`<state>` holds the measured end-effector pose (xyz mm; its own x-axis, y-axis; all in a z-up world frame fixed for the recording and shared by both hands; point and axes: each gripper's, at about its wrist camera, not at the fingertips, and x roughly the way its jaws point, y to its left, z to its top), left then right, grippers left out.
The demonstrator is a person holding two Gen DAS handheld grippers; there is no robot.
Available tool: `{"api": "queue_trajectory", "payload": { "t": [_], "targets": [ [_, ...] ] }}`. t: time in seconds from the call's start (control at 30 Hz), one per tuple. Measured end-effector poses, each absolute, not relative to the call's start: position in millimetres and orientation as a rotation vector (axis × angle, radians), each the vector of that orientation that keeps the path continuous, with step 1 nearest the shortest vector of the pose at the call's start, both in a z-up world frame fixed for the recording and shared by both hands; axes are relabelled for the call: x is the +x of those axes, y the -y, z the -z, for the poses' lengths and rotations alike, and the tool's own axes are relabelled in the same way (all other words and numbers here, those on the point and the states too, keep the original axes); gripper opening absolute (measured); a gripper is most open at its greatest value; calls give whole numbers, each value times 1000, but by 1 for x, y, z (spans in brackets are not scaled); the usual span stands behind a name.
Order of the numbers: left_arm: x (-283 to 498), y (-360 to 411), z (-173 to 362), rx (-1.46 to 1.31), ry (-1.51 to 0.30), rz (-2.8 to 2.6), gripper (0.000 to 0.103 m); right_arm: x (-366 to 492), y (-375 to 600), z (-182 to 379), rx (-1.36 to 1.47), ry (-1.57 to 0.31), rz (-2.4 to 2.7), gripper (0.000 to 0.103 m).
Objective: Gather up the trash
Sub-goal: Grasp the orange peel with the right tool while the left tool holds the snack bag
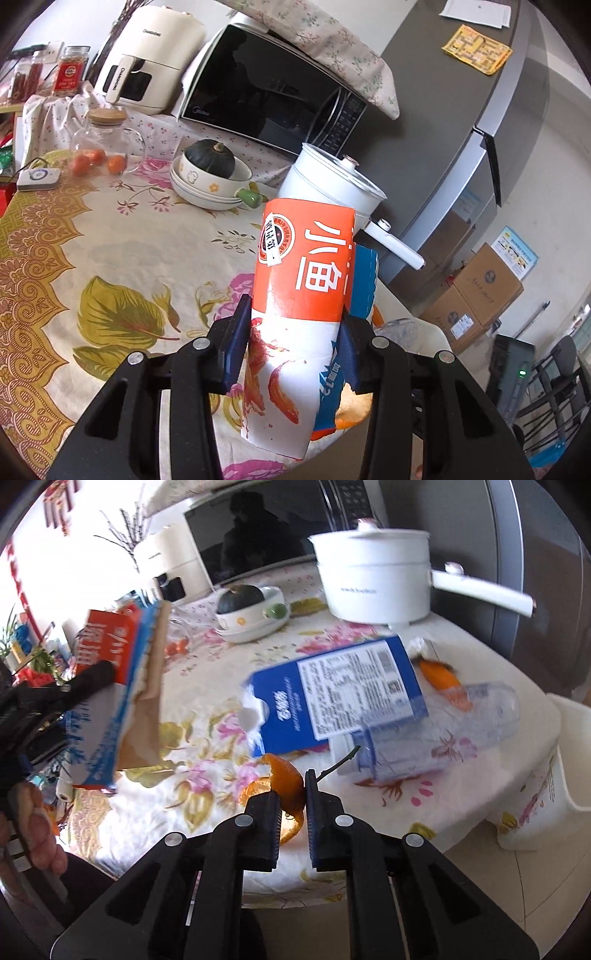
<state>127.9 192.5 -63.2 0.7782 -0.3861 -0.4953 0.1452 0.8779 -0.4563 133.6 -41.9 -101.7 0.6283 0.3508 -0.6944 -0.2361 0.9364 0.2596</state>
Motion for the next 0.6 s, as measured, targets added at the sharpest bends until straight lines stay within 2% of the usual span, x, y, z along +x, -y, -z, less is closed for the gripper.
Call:
{"api": "queue_trajectory", "payload": {
  "t": [0.6],
  "targets": [
    [124, -189, 44, -465, -549, 253, 42, 156, 67, 33, 137, -647, -290, 10]
  ]
}}
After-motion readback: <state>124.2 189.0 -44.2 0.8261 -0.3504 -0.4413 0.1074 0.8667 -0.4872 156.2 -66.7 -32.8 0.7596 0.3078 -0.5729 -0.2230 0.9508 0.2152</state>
